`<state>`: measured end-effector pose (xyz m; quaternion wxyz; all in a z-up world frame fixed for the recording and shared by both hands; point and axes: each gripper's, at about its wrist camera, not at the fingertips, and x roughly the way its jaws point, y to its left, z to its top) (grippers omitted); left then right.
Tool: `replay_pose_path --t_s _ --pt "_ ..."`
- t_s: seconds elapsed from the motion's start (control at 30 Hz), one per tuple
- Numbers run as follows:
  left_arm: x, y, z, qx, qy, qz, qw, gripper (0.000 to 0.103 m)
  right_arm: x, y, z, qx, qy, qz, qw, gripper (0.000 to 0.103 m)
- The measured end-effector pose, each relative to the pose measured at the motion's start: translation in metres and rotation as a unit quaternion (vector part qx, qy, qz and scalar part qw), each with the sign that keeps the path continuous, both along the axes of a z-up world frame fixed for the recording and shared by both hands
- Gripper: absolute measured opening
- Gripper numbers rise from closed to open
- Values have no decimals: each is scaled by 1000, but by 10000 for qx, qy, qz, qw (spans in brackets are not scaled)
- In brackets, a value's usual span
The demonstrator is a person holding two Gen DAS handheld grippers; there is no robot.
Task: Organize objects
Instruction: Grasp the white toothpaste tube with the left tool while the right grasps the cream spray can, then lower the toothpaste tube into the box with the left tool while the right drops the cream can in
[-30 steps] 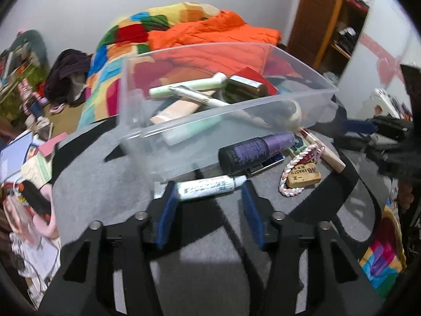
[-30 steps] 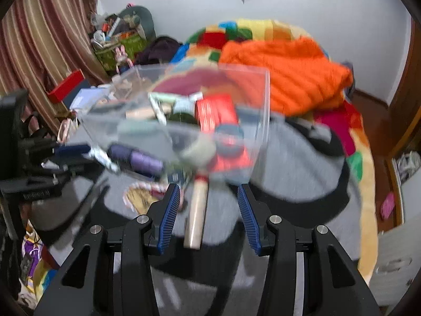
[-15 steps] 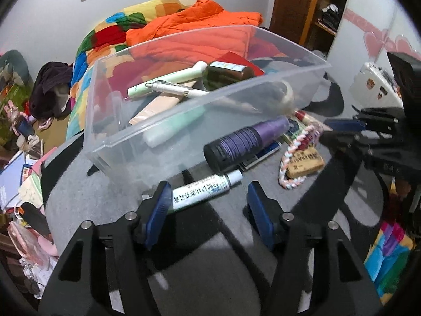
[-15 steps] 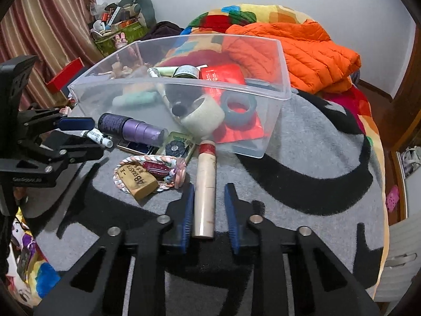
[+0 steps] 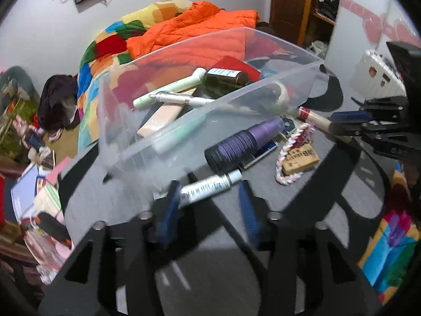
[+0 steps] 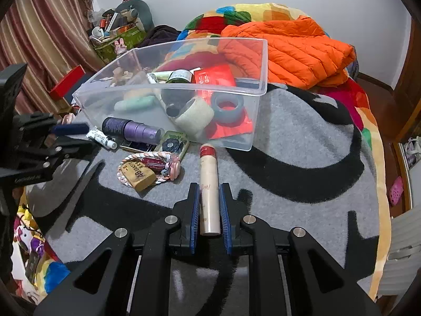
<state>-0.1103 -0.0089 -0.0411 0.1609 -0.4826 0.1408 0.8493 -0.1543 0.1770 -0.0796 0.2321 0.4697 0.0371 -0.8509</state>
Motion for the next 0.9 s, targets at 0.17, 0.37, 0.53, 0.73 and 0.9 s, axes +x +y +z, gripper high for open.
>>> replay_pose_path --t_s 0.17,0.37,0.53,0.73,0.9 --pt "-17 3 -20 -218 -258 -177 9993 60 -8 -4 -3 159 49 34 9999 23" --pt "-17 -9 -22 258 -504 -25 9984 50 -10 -4 -11 137 100 -53 9998 23" --pt "3 -9 -20 326 -464 102 9983 26 -2 -2 -11 164 169 -120 9996 14" --pt "25 -2 -18 354 -351 338 9982 16 9 1 -10 96 172 -155 9997 14" --pt "51 -10 -16 608 -278 664 9956 16 21 2 -8 76 205 -127 9997 14"
